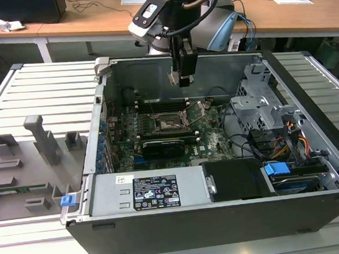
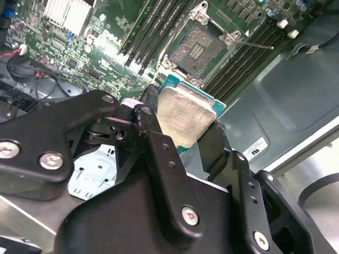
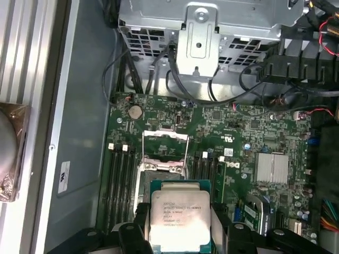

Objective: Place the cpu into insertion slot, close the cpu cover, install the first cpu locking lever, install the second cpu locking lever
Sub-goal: 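Place the cpu into insertion slot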

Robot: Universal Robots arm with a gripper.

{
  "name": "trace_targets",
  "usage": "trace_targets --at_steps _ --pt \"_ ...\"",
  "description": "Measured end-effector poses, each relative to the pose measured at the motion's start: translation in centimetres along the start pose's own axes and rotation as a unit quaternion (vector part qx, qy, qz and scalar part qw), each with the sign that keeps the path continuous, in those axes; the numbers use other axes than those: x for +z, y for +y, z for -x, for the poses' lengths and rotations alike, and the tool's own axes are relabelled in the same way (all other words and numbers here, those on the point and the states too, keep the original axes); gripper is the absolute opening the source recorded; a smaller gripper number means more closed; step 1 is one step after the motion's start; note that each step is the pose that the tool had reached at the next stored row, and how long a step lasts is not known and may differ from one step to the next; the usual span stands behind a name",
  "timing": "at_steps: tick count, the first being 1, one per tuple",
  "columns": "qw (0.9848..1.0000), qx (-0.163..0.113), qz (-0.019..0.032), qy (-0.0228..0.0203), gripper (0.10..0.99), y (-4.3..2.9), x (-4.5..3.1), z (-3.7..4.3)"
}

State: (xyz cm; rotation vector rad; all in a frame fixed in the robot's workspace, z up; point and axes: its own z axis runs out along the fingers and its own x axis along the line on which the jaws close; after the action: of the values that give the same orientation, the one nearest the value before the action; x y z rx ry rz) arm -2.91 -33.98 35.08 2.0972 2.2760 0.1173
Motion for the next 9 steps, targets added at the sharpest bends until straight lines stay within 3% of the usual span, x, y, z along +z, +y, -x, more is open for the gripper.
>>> trace_targets --at_steps 9 --pt "0.9999 0.015 0.0003 -0.0012 0.541 -0.03 0.33 0.01"
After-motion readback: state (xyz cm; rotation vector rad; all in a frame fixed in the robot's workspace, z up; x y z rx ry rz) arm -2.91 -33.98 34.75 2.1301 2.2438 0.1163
